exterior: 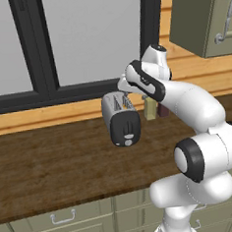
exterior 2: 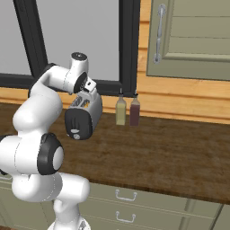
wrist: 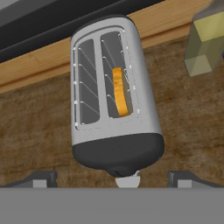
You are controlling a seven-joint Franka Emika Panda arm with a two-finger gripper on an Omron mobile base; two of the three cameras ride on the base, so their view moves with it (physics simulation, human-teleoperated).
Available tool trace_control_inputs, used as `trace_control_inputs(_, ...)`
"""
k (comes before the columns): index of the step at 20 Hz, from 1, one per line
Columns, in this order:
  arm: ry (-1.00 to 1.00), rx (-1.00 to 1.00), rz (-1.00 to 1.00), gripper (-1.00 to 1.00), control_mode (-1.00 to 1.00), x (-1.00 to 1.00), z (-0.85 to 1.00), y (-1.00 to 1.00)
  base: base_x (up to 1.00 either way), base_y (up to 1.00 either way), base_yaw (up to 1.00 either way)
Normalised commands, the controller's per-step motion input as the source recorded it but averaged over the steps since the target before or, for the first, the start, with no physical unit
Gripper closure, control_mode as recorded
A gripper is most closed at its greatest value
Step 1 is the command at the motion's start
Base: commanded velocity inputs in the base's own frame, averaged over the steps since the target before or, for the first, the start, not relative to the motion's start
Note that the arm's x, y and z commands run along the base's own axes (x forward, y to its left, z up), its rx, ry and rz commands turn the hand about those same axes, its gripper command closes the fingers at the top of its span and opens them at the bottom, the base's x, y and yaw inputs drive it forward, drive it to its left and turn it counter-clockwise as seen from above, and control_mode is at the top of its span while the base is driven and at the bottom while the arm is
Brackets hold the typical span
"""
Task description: Start the toaster. Once the lever pops up, take the bread to the plate on the dining counter.
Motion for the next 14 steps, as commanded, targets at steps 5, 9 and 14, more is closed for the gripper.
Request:
trace_control_inputs(5,0.0,0.0,0.0,-1.0,-1.0,0.0,0.0,0.0,0.0,0.0,0.0)
trace_control_inputs(9,0.0,0.0,0.0,-1.0,-1.0,0.0,0.0,0.0,0.0,0.0,0.0)
trace_control_inputs(14,0.0,0.0,0.0,-1.0,-1.0,0.0,0.0,0.0,0.0,0.0,0.0)
